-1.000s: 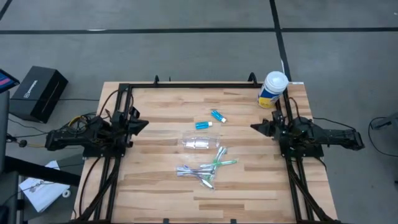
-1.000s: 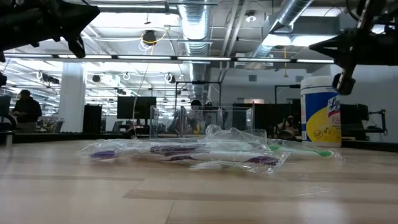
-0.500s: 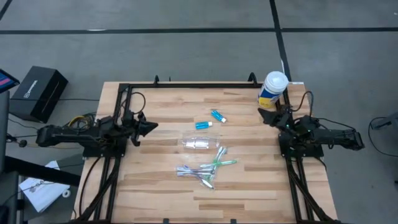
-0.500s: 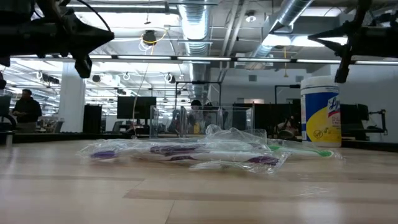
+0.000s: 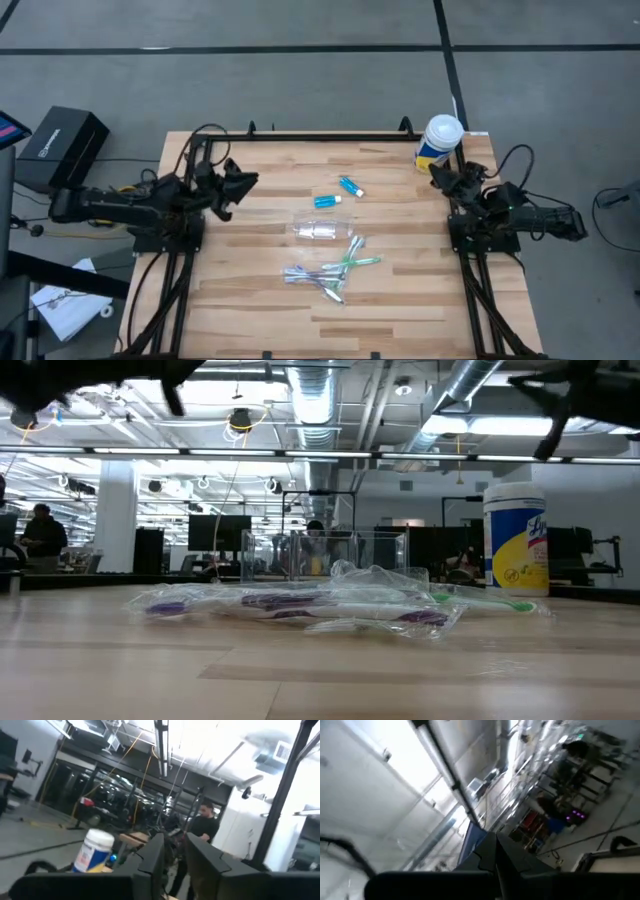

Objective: Pick & Place toothbrushing station
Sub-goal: Put the bottom blue mouthwash bottle into the transparent organizer

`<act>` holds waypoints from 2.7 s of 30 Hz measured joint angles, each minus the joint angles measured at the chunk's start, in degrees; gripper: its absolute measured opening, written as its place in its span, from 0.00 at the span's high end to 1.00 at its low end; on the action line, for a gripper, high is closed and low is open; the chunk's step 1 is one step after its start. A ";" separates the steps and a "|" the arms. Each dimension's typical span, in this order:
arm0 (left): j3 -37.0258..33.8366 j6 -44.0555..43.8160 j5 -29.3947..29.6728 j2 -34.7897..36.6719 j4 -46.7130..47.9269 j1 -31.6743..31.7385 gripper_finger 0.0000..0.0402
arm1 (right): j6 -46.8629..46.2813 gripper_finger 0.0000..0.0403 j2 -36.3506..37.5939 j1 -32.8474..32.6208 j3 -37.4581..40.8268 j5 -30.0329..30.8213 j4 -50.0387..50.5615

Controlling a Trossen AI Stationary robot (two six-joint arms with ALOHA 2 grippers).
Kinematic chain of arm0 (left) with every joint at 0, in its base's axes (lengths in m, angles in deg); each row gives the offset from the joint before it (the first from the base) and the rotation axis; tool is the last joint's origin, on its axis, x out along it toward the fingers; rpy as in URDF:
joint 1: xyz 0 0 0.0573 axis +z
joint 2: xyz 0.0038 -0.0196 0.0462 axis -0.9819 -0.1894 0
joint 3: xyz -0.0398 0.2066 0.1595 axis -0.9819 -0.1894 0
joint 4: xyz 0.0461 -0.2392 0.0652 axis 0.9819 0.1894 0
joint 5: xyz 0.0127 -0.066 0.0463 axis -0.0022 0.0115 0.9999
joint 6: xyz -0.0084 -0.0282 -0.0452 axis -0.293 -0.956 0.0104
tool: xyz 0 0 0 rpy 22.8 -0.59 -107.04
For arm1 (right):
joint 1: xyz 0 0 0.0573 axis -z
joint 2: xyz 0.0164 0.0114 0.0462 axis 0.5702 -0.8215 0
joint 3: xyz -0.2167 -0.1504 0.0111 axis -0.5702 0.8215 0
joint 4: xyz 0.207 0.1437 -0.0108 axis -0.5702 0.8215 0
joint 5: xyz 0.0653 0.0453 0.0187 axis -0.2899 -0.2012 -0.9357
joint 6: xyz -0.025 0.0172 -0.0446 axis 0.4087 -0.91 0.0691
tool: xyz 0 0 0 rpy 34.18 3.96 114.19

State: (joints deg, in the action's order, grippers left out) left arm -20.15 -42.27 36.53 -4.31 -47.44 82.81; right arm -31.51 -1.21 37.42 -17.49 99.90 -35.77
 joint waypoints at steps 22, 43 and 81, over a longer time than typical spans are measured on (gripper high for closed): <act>42.29 9.85 -16.81 -35.69 48.46 9.01 0.77 | 42.02 0.86 -40.75 8.87 -57.46 -1.19 39.39; 47.48 17.96 -16.60 -54.12 58.99 11.94 0.77 | 36.94 0.85 -49.24 14.97 -68.84 -9.33 59.56; 71.43 23.68 -17.90 -77.64 78.65 12.91 0.77 | 36.25 0.85 -49.23 13.13 -68.84 -13.88 57.42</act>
State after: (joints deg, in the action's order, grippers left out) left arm 51.28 -18.60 18.63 -81.95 31.20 95.73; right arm 4.74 -50.45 50.55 -86.34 86.03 21.66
